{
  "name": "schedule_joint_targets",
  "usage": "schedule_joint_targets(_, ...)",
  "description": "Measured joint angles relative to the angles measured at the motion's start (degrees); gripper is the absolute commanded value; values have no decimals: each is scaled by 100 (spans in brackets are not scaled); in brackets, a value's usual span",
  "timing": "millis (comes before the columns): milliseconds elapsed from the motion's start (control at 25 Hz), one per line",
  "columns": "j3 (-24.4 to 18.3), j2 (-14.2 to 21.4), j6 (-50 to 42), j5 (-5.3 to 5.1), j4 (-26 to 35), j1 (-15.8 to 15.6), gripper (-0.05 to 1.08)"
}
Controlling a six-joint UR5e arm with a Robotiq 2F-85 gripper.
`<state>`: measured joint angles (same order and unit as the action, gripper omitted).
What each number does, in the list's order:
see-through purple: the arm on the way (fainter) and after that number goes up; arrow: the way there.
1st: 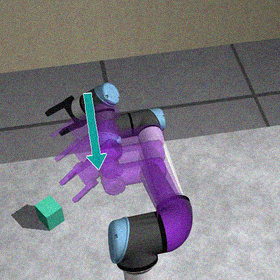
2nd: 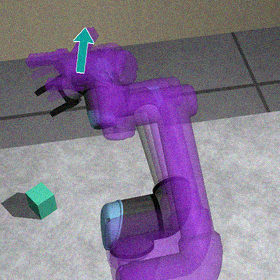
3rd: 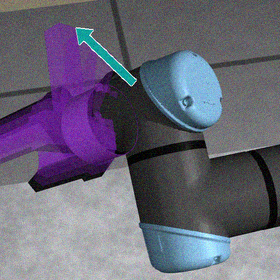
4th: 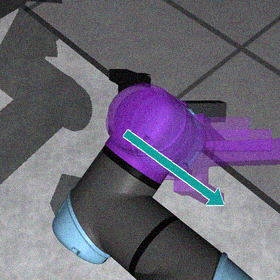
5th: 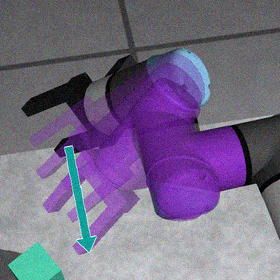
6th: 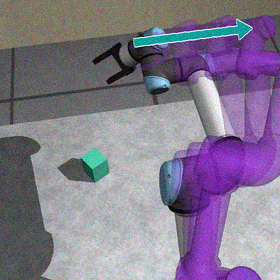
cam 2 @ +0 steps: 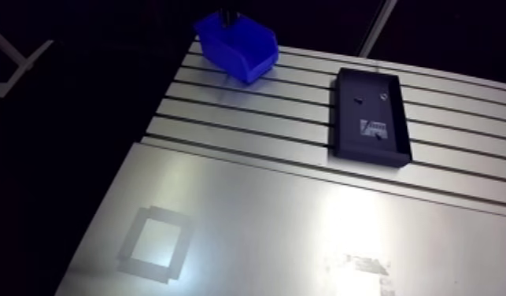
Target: Pick up the M10 bolt from the tray and put it into the blue bin.
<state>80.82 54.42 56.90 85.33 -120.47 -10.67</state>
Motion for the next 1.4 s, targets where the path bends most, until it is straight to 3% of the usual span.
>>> schedule_joint_targets(440, -69, -169, 3, 148, 1, -20, 107)
schedule_joint_targets(1400, -71, -427, 16, 226, -8, -93, 103)
